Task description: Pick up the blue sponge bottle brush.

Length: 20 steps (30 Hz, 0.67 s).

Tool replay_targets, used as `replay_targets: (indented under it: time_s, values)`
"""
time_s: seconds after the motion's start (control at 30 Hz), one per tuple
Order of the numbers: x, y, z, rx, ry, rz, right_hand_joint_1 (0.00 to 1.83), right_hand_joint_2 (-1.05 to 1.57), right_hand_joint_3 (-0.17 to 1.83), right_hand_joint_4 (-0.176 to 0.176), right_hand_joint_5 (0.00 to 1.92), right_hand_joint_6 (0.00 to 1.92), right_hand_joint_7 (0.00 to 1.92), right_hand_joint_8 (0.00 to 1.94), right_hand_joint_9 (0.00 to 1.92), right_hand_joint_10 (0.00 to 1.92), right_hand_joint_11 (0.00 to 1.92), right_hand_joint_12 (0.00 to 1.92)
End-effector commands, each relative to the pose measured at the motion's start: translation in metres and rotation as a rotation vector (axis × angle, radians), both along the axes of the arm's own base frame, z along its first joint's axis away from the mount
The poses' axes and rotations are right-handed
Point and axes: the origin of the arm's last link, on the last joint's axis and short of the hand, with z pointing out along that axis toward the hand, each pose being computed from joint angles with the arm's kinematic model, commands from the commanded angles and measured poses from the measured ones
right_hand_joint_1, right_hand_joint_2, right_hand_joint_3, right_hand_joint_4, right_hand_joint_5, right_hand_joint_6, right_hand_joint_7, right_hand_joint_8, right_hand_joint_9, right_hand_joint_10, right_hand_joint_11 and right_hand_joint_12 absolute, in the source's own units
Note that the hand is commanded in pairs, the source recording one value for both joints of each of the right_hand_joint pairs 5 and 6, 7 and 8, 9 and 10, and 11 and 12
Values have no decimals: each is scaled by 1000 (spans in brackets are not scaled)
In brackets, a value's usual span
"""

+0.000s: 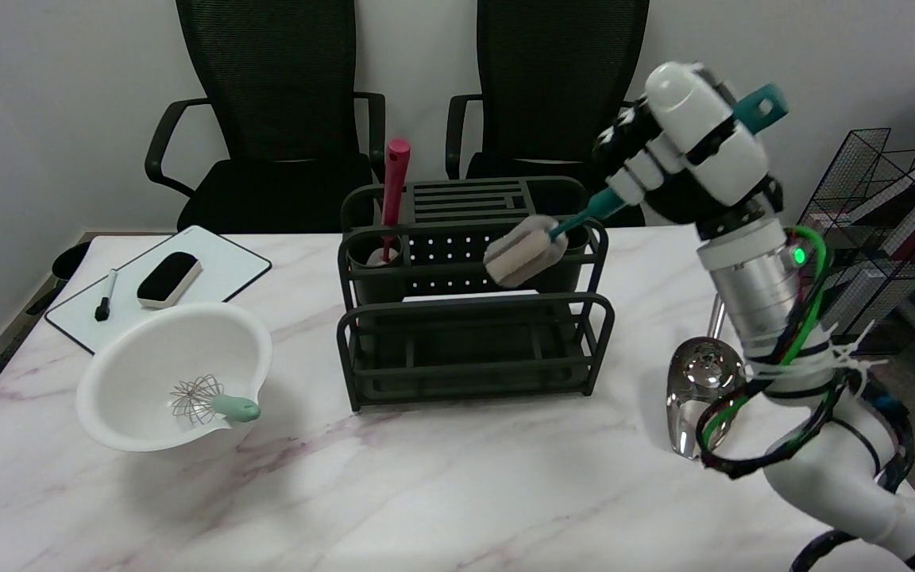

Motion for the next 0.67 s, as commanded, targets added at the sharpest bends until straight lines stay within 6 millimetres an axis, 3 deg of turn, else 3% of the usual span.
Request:
replay_targets:
  time_s: [0.03,0.23,0.43,0.67]
  values:
    - [-83,31,-60,164,28,-221,1131,1571,300,0,1920,1920,1920,1920,1920,1920,1920,1920]
    - [-115,40,-73,183,83,-288,1126,1571,306,0,1920,1920,1920,1920,1920,1920,1920,1920]
    - [-127,58,-89,205,110,-281,1118,1571,331,0,1920,1920,1920,1920,1920,1920,1920,1920]
    - [-144,63,-99,212,105,-337,1114,1571,362,0,1920,1920,1920,1920,1920,1920,1920,1920]
